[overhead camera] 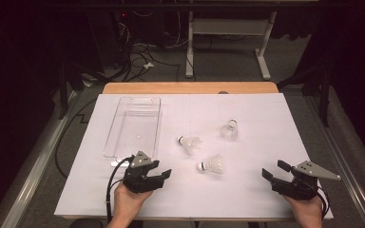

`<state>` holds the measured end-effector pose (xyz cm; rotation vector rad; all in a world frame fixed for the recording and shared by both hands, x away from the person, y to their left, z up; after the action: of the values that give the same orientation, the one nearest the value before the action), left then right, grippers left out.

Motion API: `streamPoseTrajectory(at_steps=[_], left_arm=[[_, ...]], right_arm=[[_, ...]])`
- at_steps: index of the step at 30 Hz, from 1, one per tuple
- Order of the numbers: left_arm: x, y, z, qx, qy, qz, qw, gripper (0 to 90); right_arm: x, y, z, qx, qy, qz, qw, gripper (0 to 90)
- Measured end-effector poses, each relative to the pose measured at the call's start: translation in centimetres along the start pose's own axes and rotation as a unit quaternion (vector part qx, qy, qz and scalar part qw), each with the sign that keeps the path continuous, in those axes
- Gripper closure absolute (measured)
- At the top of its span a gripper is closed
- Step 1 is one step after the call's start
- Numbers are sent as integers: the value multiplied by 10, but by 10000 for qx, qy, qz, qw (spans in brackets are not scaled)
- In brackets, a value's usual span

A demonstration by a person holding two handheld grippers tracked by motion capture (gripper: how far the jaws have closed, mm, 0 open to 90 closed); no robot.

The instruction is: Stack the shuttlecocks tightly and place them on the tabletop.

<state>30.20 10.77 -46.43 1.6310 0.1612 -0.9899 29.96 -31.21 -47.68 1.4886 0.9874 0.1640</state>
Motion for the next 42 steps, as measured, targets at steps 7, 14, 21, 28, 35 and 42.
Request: streamPoseTrajectory(at_steps=[7,14,21,28,35,42], left_arm=[[8,7,6,66,-51,-48,10000,422],[14,14,8,51,-74,-112,9999,424],[19,25,11,71,-97,-88,9999,422],[26,34,14,50,-128,-140,9998,426],[29,41,14,44,-93,-175,9998,425],[32,52,16,111,-91,-203,9997,415]], right_arm=[[0,0,0,9,24,29,10000,269],[0,0,-1,2,29,13,10000,269],[0,0,-1,-4,39,4,10000,269],[1,0,-1,-11,59,-7,10000,270],[1,0,-1,-14,66,-8,10000,270],[1,0,-1,-18,85,-26,10000,270]])
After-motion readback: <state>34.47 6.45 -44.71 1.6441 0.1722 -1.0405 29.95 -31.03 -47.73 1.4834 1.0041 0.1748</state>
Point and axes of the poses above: each handheld gripper's, and its own axes: x roughly forward along the jaws, y roughly out of its top, z roughly to its right, the point moved 4 cm from there along x, roughly forward along the jaws, and after that the axes turned 14 degrees about y, right-handed, at the moved point
